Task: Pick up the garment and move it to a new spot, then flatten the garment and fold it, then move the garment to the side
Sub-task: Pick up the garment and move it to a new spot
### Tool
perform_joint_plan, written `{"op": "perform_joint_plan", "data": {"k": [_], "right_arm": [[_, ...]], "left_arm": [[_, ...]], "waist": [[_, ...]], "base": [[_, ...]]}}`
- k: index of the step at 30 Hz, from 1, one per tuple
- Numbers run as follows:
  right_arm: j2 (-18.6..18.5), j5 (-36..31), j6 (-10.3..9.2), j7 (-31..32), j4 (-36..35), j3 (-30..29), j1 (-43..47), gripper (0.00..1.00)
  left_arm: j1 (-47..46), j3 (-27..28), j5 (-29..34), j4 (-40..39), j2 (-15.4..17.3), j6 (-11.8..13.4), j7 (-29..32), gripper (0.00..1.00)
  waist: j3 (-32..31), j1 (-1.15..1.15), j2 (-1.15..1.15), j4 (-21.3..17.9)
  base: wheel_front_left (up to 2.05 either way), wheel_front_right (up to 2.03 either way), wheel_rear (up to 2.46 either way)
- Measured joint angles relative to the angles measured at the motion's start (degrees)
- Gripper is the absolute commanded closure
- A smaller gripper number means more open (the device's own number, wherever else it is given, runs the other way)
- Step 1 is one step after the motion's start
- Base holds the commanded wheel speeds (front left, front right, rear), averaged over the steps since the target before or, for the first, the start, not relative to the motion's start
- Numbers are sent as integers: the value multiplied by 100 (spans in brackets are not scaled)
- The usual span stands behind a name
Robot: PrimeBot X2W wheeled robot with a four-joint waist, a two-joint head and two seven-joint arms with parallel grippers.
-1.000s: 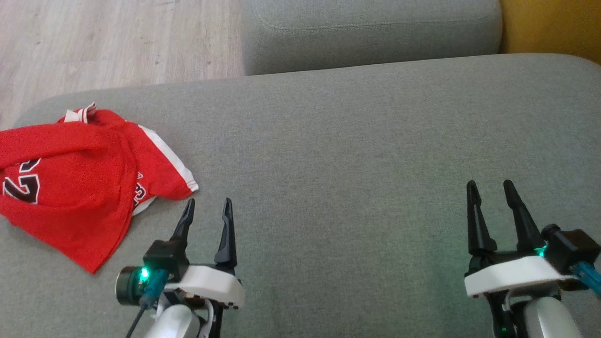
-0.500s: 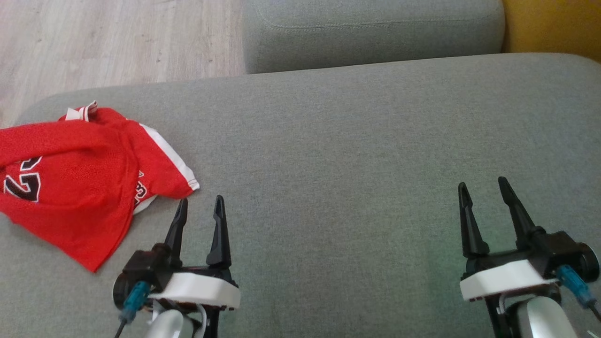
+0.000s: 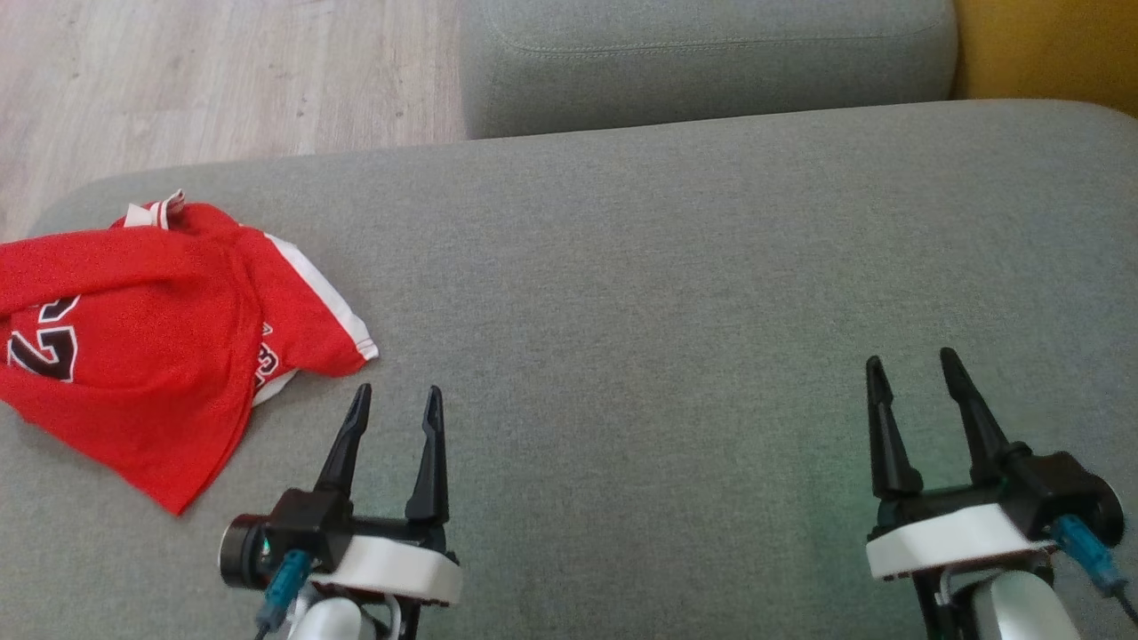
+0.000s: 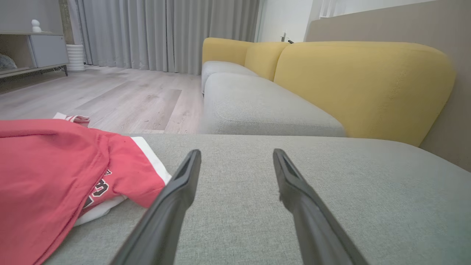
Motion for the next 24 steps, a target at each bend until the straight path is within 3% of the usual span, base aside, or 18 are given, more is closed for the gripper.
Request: {"op": "perform_joint_plan", "data": {"k": [11, 24], "right_arm": [[-1, -326, 0, -66, -2, 120, 0, 0], [-5, -267, 0, -66, 4, 464, 22, 0]], "left_arm": [[-1, 136, 269, 63, -23, -56, -59, 0], [51, 343, 272, 183, -29, 94, -59, 0]], "waist": [[-18, 0, 0, 163], [-112, 0, 0, 991]], "base": [[0, 0, 0], [0, 0, 0]]}}
